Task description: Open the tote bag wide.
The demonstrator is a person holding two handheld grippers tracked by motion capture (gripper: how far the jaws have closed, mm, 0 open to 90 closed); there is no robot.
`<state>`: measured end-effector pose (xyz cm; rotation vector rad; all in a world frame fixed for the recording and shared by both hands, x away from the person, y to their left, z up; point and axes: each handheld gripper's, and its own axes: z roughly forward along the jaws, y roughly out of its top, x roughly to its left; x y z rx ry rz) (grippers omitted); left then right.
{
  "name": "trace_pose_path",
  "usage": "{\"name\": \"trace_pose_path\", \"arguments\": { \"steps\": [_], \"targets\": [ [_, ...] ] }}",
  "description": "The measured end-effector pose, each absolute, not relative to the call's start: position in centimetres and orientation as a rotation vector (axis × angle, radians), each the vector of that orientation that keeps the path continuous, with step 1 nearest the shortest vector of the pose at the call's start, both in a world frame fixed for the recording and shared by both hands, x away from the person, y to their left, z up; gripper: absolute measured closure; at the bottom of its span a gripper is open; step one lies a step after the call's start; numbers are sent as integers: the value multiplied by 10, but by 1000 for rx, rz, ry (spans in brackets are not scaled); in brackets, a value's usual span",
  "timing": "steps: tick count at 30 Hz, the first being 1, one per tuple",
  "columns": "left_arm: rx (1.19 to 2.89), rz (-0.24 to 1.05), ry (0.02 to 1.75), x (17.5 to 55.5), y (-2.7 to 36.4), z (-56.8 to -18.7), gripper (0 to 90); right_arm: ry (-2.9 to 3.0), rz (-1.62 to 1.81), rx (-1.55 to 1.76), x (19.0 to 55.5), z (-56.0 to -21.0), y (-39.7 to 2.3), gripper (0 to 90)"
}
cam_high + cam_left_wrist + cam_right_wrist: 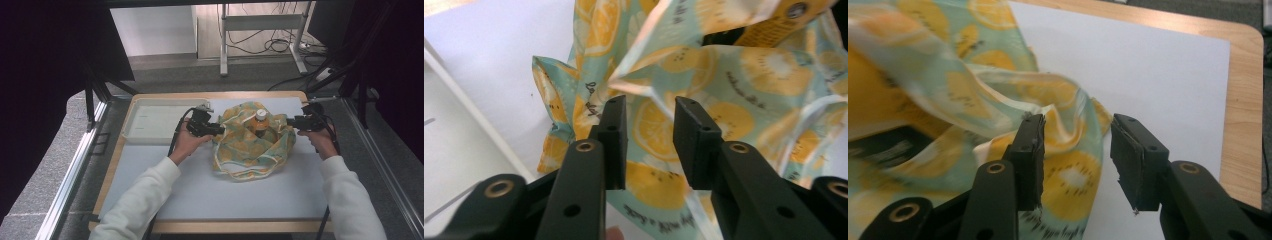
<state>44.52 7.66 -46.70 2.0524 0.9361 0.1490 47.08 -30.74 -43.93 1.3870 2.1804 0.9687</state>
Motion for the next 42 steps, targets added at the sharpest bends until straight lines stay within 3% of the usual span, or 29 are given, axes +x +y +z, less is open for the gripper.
{"name": "trace_pose_path", "arguments": {
  "steps": [5, 13, 30, 42],
  "targets": [
    [2027, 152, 880, 435, 79, -456, 631, 2199, 1032, 1337, 447, -430, -307, 654],
    [2067, 120, 782, 423, 58, -445, 829, 2253, 1123, 1243, 415, -423, -295, 885],
    [2195, 69, 745, 476, -4, -448, 878, 2378, 1076, 1202, 407, -465, -257, 889],
    [2224, 51, 826, 511, -12, -479, 879, 2407, 1085, 1223, 411, -484, -249, 889]
  ]
}}
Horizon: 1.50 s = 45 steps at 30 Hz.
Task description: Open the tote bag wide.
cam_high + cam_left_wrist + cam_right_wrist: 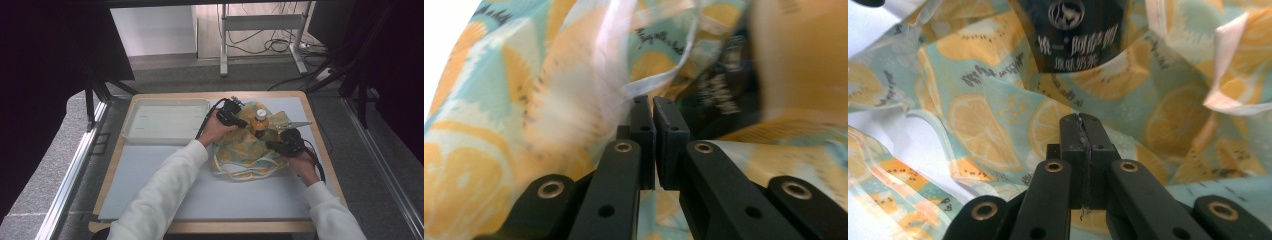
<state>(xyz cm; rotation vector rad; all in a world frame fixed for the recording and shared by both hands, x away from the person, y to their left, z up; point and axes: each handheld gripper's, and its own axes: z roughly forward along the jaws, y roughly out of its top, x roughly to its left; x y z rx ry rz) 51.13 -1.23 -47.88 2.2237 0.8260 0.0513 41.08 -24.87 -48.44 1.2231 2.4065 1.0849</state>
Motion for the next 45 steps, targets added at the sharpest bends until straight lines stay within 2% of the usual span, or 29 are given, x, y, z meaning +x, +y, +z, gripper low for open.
{"name": "trace_pose_path", "arguments": {
  "steps": [11, 19, 28, 35, 45],
  "targets": [
    [2202, 45, 902, 534, -10, -507, 888, 2505, 1003, 1212, 404, -503, -247, 889],
    [2193, 51, 920, 537, -7, -509, 884, 2544, 967, 1222, 399, -511, -251, 889],
    [2144, 29, 842, 508, 8, -484, 886, 2496, 1027, 1190, 398, -498, -251, 889],
    [2122, 2, 771, 472, 21, -468, 887, 2447, 1078, 1171, 395, -479, -253, 889],
    [2122, -16, 736, 439, 33, -473, 883, 2363, 1149, 1189, 406, -443, -267, 889]
  ]
}}
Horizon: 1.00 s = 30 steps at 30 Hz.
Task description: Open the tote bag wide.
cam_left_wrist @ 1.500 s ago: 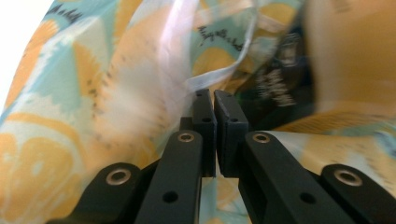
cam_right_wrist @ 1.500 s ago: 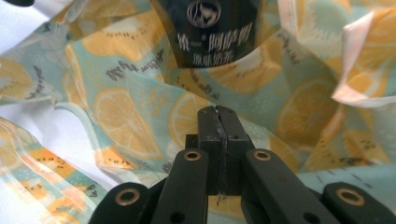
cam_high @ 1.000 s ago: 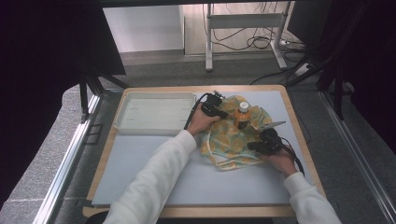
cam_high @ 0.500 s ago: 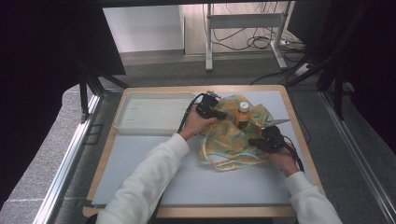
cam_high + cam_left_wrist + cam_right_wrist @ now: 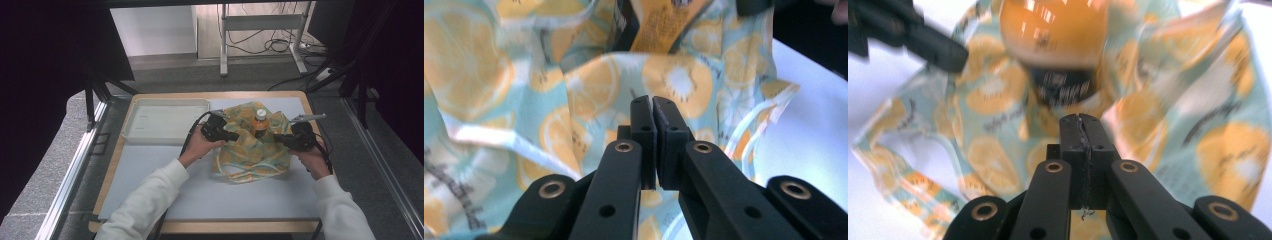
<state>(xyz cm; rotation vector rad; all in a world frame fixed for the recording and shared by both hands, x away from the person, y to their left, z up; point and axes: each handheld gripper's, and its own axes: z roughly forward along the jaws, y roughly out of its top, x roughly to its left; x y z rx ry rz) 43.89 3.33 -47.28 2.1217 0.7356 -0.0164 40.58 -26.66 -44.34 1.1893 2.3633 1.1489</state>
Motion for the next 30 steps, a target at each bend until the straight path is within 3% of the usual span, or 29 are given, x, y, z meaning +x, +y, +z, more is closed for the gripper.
{"name": "trace_pose_path", "arguments": {
  "steps": [11, 20, 30],
  "targets": [
    [2096, -55, 773, 438, 45, -493, 886, 2364, 1180, 1274, 461, -425, -272, 889],
    [2110, -86, 799, 440, 50, -513, 890, 2371, 1106, 1467, 514, -475, -287, 891],
    [2136, -105, 801, 440, 46, -524, 893, 2332, 1013, 1604, 532, -511, -301, 892]
  ]
}}
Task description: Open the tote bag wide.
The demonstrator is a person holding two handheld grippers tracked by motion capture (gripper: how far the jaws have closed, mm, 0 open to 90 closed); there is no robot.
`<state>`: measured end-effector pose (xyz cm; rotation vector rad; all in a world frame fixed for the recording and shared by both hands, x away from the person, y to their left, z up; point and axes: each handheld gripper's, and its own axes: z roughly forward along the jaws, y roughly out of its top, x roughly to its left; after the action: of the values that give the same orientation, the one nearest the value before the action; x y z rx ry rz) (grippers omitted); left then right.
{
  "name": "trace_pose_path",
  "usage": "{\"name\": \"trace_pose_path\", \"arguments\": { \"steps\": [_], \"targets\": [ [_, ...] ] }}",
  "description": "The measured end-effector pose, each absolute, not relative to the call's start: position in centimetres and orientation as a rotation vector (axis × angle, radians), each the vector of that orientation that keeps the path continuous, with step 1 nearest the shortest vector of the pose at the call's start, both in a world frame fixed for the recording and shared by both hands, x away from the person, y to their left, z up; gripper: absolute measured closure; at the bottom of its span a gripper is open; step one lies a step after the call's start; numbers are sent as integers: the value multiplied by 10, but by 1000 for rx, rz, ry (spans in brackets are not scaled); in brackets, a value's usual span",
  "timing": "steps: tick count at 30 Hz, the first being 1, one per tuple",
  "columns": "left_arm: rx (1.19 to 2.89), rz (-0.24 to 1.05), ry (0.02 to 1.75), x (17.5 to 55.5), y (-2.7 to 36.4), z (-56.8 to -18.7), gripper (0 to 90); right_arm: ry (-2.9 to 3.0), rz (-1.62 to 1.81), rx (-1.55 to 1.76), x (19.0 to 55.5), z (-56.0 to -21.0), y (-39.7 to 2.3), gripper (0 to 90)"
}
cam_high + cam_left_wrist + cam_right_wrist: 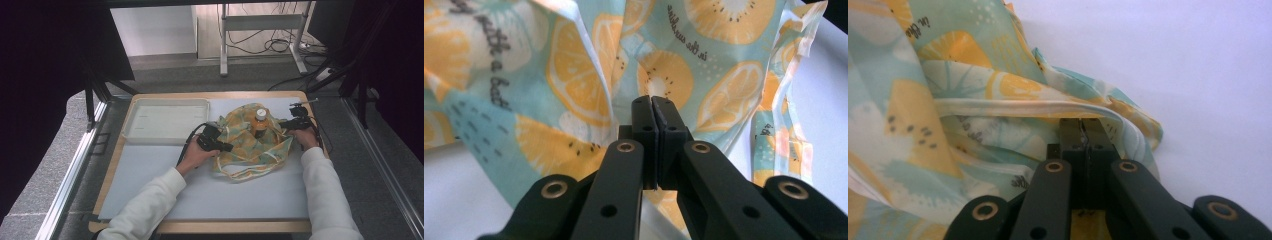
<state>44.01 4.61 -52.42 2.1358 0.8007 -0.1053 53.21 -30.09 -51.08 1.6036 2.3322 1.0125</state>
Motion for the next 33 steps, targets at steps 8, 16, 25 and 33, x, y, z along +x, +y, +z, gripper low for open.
{"name": "trace_pose_path", "arguments": {
  "steps": [8, 16, 25, 33],
  "targets": [
    [2140, -105, 791, 439, 43, -524, 893, 2300, 1101, 1426, 514, -463, -288, 892],
    [2148, -90, 773, 435, 40, -522, 891, 2297, 1254, 1265, 500, -412, -265, 891],
    [2143, -98, 779, 436, 43, -524, 890, 2418, 1313, 1235, 513, -423, -240, 891],
    [2146, -104, 784, 437, 42, -526, 888, 2546, 1166, 1310, 525, -457, -241, 891]
  ]
}}
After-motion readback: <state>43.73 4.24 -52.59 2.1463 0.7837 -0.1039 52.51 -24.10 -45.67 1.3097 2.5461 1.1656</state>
